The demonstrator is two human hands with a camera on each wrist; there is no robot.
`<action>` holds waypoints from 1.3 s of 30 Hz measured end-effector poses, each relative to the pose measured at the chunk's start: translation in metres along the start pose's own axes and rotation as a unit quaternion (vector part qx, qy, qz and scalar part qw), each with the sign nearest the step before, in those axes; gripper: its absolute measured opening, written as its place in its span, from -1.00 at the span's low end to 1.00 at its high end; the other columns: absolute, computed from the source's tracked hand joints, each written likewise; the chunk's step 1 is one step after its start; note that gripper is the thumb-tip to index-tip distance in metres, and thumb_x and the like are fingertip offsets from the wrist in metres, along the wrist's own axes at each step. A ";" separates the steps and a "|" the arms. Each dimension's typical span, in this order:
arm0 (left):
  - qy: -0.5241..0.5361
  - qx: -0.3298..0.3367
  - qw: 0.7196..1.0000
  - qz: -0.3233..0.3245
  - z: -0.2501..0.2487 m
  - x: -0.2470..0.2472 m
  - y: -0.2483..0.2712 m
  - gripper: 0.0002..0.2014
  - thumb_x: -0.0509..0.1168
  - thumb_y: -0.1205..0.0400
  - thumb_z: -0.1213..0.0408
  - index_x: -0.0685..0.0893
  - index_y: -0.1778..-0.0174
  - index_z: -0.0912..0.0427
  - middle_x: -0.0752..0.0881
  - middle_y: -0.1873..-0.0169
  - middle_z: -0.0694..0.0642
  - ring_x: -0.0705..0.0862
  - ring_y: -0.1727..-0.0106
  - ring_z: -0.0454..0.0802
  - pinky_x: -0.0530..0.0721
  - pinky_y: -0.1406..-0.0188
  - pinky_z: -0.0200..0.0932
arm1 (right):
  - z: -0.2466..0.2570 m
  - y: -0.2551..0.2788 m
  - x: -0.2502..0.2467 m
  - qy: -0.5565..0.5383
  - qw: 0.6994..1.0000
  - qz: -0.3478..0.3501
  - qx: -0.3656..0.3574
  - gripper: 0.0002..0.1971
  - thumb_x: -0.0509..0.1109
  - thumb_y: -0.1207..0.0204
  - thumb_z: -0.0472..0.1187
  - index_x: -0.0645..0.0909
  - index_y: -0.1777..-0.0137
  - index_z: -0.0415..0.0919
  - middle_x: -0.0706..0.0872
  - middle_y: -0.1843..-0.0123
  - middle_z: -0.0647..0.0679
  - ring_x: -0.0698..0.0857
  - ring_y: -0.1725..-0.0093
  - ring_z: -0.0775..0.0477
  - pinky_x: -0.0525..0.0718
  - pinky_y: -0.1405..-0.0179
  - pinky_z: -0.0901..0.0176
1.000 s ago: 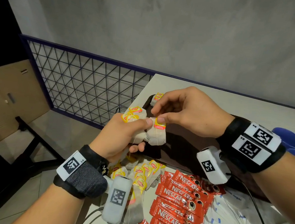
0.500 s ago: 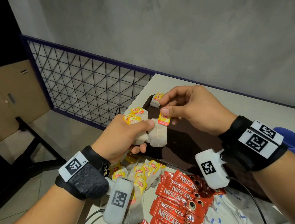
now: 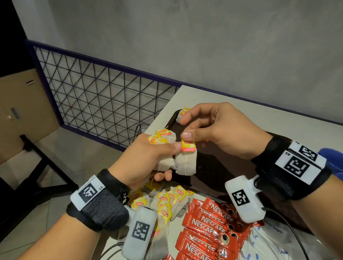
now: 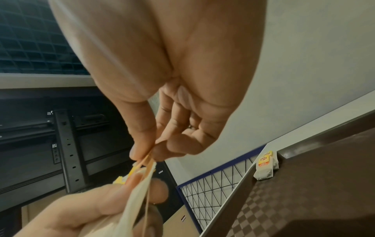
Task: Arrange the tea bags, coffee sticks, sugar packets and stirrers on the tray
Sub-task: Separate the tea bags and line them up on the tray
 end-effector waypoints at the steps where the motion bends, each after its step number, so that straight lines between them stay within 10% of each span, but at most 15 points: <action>1: 0.002 -0.001 1.000 0.001 0.000 0.000 0.000 -0.65 0.41 -0.70 0.28 0.67 -0.20 0.56 0.74 0.19 0.42 0.58 0.57 0.12 0.38 0.74 -0.25 | 0.000 0.000 0.001 -0.006 1.000 0.002 0.002 -0.74 0.60 -0.52 -0.40 0.74 -0.19 -0.32 0.89 0.10 -0.29 0.84 0.23 0.03 0.70 0.30 0.33; 9: 0.030 0.004 1.000 -0.003 0.000 -0.001 -0.001 -0.65 0.41 -0.67 0.26 0.69 -0.15 0.55 0.75 0.16 0.46 0.58 0.57 0.13 0.39 0.72 -0.25 | 0.003 0.002 0.003 0.059 0.997 -0.013 -0.041 -0.80 0.65 -0.49 -0.37 0.79 -0.08 -0.21 0.89 0.13 -0.11 0.87 0.14 0.00 0.84 -0.01 0.14; 23: 0.027 0.050 0.998 0.008 -0.009 -0.001 0.003 -0.73 0.46 -0.59 0.29 0.77 -0.12 0.41 0.75 0.25 0.28 0.54 0.56 0.03 0.37 0.67 -0.27 | 0.002 0.002 -0.002 0.059 0.995 -0.051 -0.060 -0.80 0.74 -0.39 -0.29 0.82 0.03 -0.20 0.83 0.20 0.03 0.76 0.21 0.12 0.72 0.11 0.30; 39: -0.023 0.073 0.995 -0.060 -0.007 -0.013 -0.003 -0.89 0.52 -0.58 0.44 0.79 0.00 0.29 0.78 0.34 0.28 0.62 0.57 0.02 0.48 0.65 -0.23 | 0.001 0.007 -0.005 0.060 0.997 -0.040 -0.004 -0.87 0.62 -0.51 -0.37 0.84 -0.04 -0.29 0.86 0.11 -0.31 0.81 0.27 -0.09 0.87 0.08 0.01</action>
Point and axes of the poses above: each hand's wrist, its own y-axis away from the middle knuckle, its own x-axis out of the palm, z = x × y, the point moved 6 cm from there along -y, towards the middle knuckle
